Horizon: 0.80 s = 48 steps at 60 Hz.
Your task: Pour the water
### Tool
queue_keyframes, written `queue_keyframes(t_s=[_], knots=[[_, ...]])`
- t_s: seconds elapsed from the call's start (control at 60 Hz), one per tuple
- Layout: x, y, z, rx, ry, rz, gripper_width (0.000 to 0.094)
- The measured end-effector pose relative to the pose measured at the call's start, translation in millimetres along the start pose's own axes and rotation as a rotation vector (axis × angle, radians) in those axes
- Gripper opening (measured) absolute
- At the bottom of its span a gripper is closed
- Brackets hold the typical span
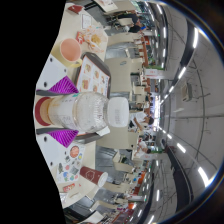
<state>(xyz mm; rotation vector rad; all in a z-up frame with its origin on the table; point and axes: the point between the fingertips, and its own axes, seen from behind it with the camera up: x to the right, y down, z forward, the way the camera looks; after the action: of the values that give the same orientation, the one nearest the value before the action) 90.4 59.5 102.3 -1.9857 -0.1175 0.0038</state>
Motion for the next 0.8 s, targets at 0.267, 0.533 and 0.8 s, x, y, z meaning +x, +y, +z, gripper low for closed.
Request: queue_keyframes(t_s=[0.267, 0.533, 0.8], knots=[[7, 35, 8, -0.003, -0.016, 0.035, 0.0498], [9, 51, -24, -0.143, 0.027, 0.022, 0.0859], [-20, 41, -156, -0.264, 0.115, 0.077, 0.0844]])
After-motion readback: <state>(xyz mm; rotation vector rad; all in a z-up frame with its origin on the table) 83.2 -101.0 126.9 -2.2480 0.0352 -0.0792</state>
